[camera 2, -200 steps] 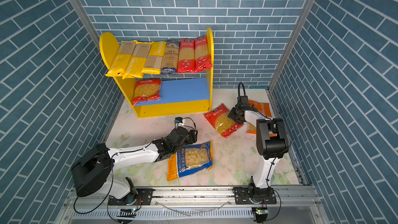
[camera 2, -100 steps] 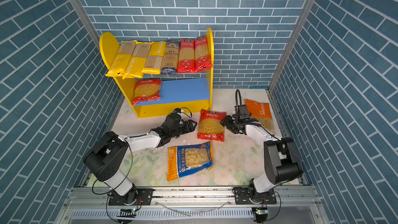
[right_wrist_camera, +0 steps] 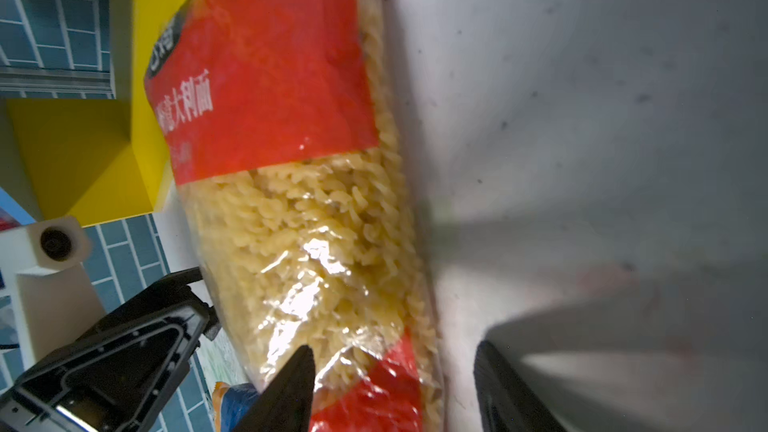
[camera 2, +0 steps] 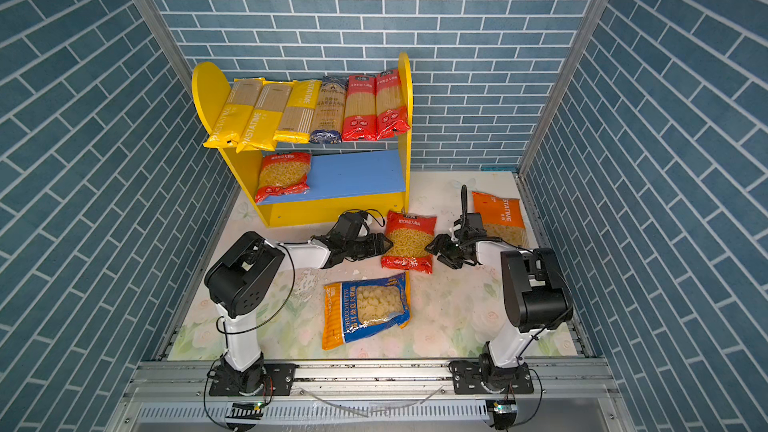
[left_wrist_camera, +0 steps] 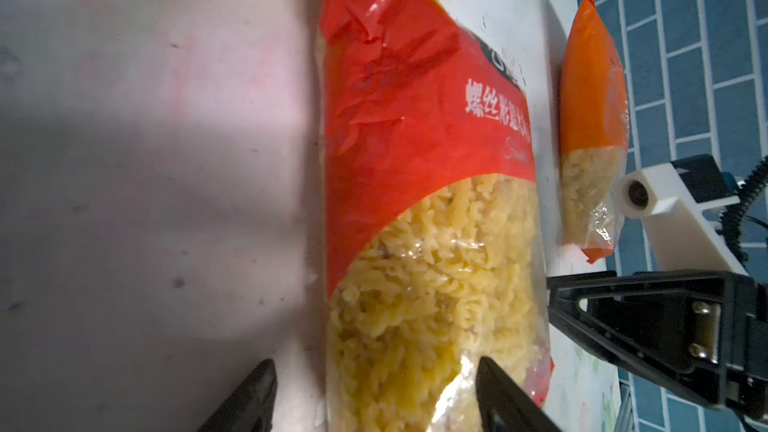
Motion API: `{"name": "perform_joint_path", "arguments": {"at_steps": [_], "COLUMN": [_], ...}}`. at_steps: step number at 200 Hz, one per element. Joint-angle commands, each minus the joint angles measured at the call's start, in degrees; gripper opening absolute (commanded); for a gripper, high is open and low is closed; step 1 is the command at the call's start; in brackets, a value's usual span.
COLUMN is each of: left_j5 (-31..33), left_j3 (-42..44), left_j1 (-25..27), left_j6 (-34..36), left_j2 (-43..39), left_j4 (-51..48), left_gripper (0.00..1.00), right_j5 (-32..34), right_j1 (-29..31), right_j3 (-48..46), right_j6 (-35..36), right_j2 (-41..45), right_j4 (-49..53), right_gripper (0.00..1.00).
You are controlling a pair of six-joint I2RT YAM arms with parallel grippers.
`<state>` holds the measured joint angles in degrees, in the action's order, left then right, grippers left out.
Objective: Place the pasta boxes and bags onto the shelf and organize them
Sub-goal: 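Grasp the red fusilli bag at both ends with left and right grippers, then lift the red fusilli bag with both grippers onto the lower shelf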
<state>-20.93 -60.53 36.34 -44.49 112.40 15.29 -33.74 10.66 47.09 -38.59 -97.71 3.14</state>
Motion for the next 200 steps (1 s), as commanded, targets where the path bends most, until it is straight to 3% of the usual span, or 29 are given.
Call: {"name": "perform_joint_path", "arguments": {"at_steps": [1, 30, 44, 64, 100, 130, 200], "left_j5": [-2.2, -5.3, -6.4, -7.7, -9.1, -9.4, -7.9], "left_j3": [-1.1, -0.7, 0.4, 2.2, 4.1, 5.7, 12.1], "left_j1": [0.7, 0.9, 0.7, -0.3, -0.9, -1.1, -2.2], "left_j6": [-2.1, -4.8, -5.8, -6.2, -5.6, -3.8, -0.4], "left_j2": [3.0, 4.7, 4.0, 2.2, -1.6, -5.1, -18.6], "left_j4": [1.2, 5.5, 8.1, 10.7, 11.4, 10.1, 4.1], "left_gripper": [0.73, 0.65, 0.59, 0.43, 0.25, 0.08, 0.02], "right_j5": [0.2, 0.2, 0.1, -0.1, 1.3, 3.0, 4.6], "right_j1": [2.0, 4.3, 4.6, 4.6, 7.4, 10.8, 15.4], "right_j3": [1.0, 1.9, 1.1, -0.4, -1.0, -0.5, 0.6], "right_j6": [0.1, -1.3, -2.8, -5.6, -8.0, -8.6, -10.4], "right_j2": [-4.5, -5.7, -4.5, -1.5, 5.4, 8.5, 14.5], "right_j4": [-1.0, -3.0, -5.1, -7.6, -7.4, -5.8, -3.2], "right_gripper": [0.60, 0.53, 0.46, 0.37, 0.19, 0.11, 0.02]}}
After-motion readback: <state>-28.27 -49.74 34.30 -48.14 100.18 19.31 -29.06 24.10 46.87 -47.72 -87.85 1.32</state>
